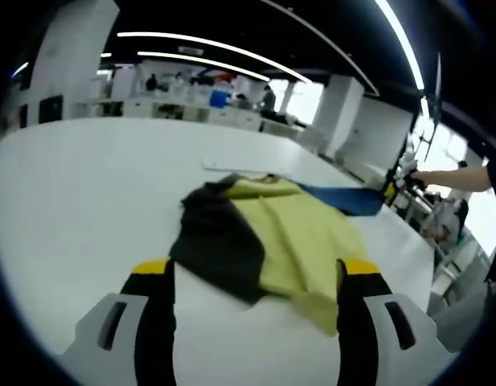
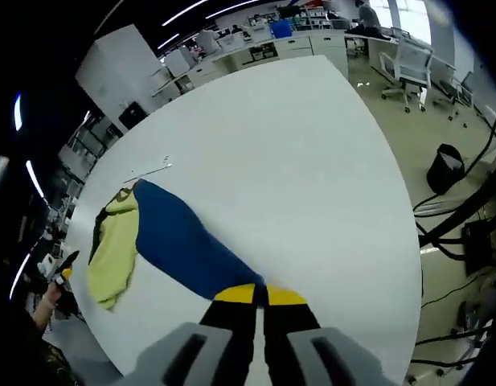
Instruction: Fold the garment on the visible template until the final outline fits inside the template.
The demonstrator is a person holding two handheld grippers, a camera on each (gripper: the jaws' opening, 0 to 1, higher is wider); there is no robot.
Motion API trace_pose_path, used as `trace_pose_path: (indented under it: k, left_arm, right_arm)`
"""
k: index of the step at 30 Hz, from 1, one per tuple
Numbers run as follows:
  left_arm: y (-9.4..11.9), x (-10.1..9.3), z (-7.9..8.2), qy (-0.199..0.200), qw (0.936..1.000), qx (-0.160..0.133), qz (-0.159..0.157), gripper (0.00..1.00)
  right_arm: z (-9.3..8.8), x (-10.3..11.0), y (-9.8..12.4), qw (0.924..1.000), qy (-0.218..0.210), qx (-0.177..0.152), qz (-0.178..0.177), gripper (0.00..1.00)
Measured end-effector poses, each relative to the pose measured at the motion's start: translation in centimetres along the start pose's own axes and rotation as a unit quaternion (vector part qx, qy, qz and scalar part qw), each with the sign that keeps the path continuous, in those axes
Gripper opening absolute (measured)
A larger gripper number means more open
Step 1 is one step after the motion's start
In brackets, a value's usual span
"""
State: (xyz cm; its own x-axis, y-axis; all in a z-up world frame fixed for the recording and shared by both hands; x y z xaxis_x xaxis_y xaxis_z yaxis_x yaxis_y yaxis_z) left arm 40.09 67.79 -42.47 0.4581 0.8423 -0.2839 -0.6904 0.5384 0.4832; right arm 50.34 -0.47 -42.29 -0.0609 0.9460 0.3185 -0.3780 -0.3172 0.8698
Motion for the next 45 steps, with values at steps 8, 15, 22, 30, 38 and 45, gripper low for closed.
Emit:
trace_pose_path:
  k: [8, 15, 22, 30, 38, 45]
  left_arm:
    - [-0.2, 0.2, -0.1, 0.002, 1.0, 0.004, 0.002, 0.79]
    - [-0.3, 0.3, -0.4, 0.005, 0.9999, 0.01, 0.006, 0.79]
    - [-0.5, 0.2, -0.7, 0.006, 0.9999, 0.012, 0.006, 0.79]
    - [-0.7, 0.1, -0.9, 0.008, 0.9998, 0.016, 0.003, 0.79]
    - [-0.6, 0.1, -0.8, 0.01, 0.9998, 0.014, 0.003, 0.78]
    - [-0.7, 0.1, -0.9, 0.012, 0.9998, 0.014, 0.002, 0.78]
  right_arm:
    - [0.0, -0.8, -2.2, 0.9991, 0.009, 0.026, -0.031, 0.0]
    - [0.6, -2.3, -3.8, 0.9981, 0.011, 0.035, -0.049, 0.0]
    - [0.9, -2.1, -3.8, 0.9982, -0.004, 0.01, -0.058, 0.0]
    - [1.8, -1.8, -4.0, 0.9978, -0.01, -0.022, -0.061, 0.0]
    - [0.9, -2.3, -4.6, 0.9972, -0.016, 0.015, -0.071, 0.0]
    - [0.3, -2.5, -4.2, 0.9967, -0.031, 0.038, -0.065, 0.0]
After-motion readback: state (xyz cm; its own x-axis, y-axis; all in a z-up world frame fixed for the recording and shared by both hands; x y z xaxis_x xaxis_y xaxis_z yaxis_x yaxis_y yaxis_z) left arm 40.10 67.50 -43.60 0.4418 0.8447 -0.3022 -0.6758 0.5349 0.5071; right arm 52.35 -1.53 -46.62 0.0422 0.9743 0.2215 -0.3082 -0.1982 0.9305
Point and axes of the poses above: the point that each gripper's makers call its tool centre point, and the gripper's own axes: y roughly backward along the fingers, x roughly to its left, z roughly out of its top, the point moved 8 cm from there along y, roughly backward along the fingers, and after that the axes turned 4 degrees about x, right-handed, at the moved point
